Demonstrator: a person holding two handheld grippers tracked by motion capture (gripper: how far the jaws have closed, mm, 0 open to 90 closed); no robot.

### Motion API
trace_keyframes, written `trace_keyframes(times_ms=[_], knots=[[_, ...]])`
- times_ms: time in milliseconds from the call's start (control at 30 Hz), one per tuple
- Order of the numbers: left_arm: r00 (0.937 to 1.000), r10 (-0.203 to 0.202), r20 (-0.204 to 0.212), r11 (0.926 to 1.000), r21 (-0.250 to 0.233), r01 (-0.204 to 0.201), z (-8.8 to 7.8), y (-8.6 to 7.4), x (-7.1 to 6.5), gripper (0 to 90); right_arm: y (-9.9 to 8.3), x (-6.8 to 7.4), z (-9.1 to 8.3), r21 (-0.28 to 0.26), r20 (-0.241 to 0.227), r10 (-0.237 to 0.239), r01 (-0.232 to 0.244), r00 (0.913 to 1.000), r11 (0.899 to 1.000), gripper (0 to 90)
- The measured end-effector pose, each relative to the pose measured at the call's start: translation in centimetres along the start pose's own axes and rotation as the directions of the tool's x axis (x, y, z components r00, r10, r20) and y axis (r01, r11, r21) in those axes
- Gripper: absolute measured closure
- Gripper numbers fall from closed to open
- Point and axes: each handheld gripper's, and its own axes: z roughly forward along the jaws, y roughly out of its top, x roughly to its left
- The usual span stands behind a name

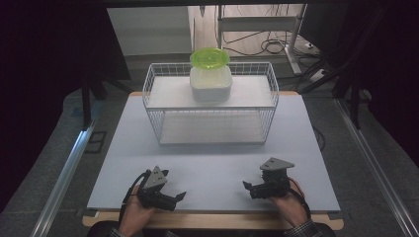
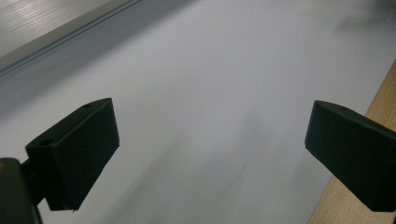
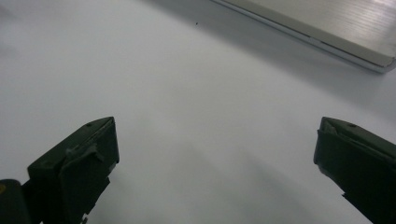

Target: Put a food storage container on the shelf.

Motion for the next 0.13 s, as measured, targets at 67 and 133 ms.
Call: trace_keyframes(times_ms=[67,133], knots=[[1.0000,-0.001,0.000,1.0000,0.000,0.001,0.00,0.00,0.03,2.4,0.00,0.04,0.04,0.004,0.003,-0.004,0.004,1.0000,1.000,0.2],[1.0000,-0.002,-0.001,1.0000,0.000,0.002,0.01,0.02,0.06,2.4,0.03,0.05,0.05,0.001,0.005,-0.011,0.011,0.9999,1.000,0.2]])
